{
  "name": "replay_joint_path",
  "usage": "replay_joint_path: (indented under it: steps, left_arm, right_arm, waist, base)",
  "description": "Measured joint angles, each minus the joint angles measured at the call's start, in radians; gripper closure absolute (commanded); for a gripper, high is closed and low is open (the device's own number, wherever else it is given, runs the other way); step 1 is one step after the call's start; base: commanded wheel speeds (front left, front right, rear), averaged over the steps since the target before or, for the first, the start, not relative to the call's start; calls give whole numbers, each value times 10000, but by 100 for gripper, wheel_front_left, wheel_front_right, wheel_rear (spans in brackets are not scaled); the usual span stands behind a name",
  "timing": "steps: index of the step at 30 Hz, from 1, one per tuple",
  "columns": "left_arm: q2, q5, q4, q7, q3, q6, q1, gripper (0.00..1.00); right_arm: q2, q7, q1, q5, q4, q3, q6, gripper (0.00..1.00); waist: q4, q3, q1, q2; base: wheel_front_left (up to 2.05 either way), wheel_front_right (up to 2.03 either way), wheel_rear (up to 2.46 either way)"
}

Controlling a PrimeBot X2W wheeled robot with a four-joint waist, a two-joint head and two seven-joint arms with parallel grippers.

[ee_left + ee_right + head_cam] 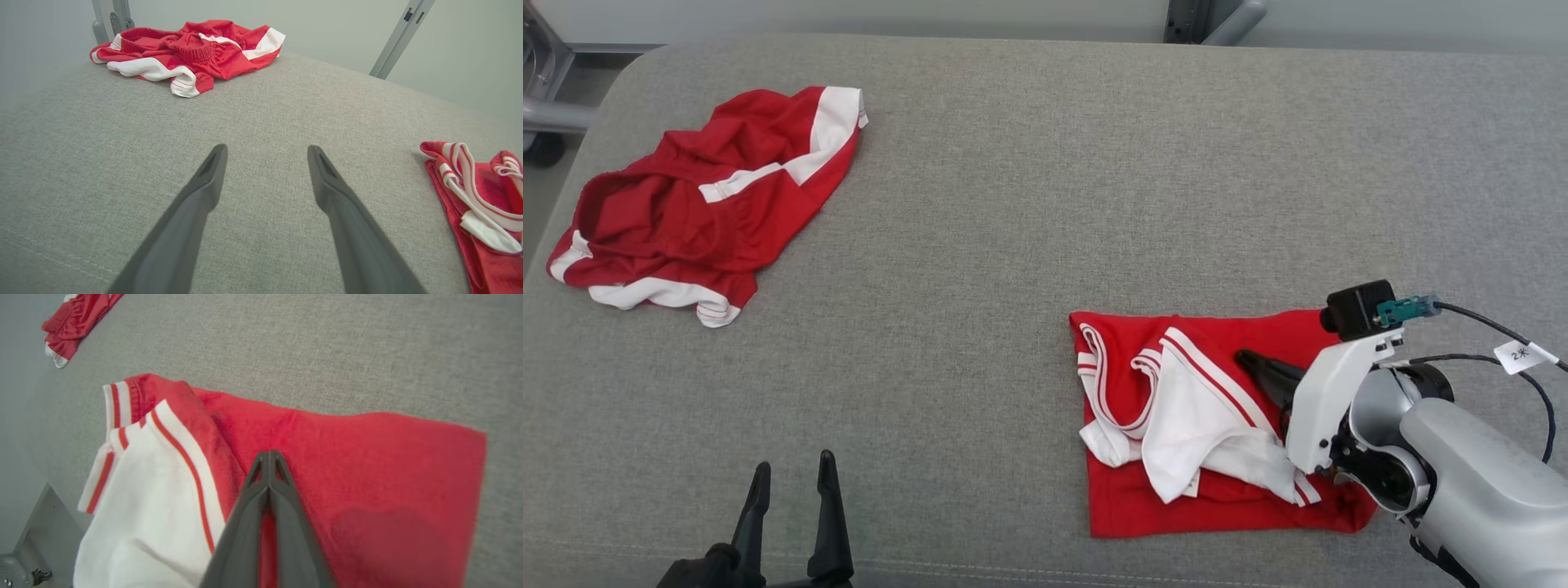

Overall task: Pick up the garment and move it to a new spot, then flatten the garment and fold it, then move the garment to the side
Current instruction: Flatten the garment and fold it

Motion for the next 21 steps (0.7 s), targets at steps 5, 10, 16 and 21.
replay_joint_path:
  steps: [5,10,16,21]
  left_arm:
    - [0,-13,-6,0,19,13,26,0]
    - [0,-15,-4,0,10,13,45,0]
    - [0,-15,4,0,-23,44,58,0]
    - [0,-50,48,0,31,44,115,0]
  right_arm:
    - [-224,117,1,489,-119,408,0,100]
    - [-314,276,-7,961,-330,888,0,100]
    - [-439,261,-17,1409,-683,1448,0,100]
    - [-558,151,18,1753,-1091,1898,0,100]
  waist:
    - [-87,-28,0,0]
    - [-140,-62,0,0]
    - [-116,-128,0,0]
    - [-74,-271,0,0]
  base:
    - [0,0,0]
    - [0,0,0]
    - [0,0,0]
    - [0,0,0]
